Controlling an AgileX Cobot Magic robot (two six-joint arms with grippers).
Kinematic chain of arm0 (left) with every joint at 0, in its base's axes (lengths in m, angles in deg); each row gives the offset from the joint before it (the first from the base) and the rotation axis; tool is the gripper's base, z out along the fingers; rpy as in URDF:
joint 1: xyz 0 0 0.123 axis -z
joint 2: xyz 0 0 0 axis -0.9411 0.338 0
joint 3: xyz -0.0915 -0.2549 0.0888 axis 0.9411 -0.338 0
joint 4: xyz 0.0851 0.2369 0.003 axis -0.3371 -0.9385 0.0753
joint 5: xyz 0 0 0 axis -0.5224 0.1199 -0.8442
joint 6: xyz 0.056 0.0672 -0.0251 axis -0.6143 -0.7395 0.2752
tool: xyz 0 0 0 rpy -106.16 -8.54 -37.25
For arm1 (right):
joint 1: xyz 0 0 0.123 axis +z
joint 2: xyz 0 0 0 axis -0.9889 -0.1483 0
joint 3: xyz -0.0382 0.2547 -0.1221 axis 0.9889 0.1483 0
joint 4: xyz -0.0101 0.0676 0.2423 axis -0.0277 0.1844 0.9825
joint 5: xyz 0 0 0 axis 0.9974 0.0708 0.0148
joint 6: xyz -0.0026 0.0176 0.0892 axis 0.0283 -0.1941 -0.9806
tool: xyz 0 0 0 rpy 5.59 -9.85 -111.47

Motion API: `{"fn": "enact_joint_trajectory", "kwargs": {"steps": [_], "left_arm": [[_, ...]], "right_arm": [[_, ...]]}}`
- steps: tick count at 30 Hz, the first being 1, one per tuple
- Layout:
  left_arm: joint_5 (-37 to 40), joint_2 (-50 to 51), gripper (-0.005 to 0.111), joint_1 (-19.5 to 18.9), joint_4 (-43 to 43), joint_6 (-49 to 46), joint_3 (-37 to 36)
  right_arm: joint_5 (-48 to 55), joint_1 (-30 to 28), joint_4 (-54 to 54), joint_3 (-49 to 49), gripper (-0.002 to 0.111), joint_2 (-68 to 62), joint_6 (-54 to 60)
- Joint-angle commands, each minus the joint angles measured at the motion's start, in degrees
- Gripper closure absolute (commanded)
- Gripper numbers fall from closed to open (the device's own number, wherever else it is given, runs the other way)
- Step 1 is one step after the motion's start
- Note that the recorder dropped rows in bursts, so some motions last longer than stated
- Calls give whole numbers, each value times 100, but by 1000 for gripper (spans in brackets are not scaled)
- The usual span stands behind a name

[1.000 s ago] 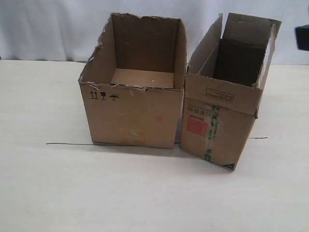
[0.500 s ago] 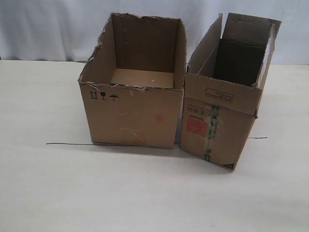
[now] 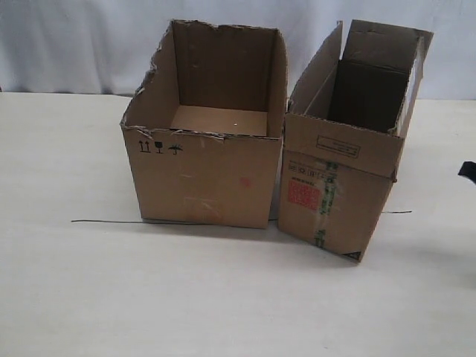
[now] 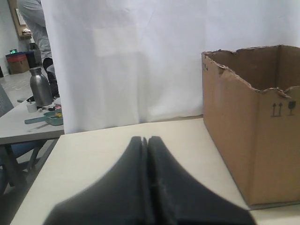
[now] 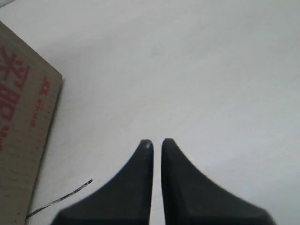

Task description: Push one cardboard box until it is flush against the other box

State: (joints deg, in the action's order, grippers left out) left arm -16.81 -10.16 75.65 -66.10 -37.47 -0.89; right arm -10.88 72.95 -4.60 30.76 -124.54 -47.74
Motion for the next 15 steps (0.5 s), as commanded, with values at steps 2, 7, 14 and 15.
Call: {"fn": "enact_joint_trajectory", "kwargs": {"steps": [2, 7, 14, 15], "left_arm": [[-41, -21, 107, -5, -7, 0, -17], [-41, -21, 107, -5, -7, 0, -17], [-66, -21, 107, -5, -7, 0, -17], [-66, -21, 107, -5, -7, 0, -17]], "right_arm": [[-1508, -29, -1478, -353, 103, -1187, -1641], [-2441, -29, -2648, -842, 103, -2022, -3232], [-3184, -29, -3240, -1255, 103, -2737, -4086], [-3252, -29, -3240, -1292, 103, -2808, -4147]]}}
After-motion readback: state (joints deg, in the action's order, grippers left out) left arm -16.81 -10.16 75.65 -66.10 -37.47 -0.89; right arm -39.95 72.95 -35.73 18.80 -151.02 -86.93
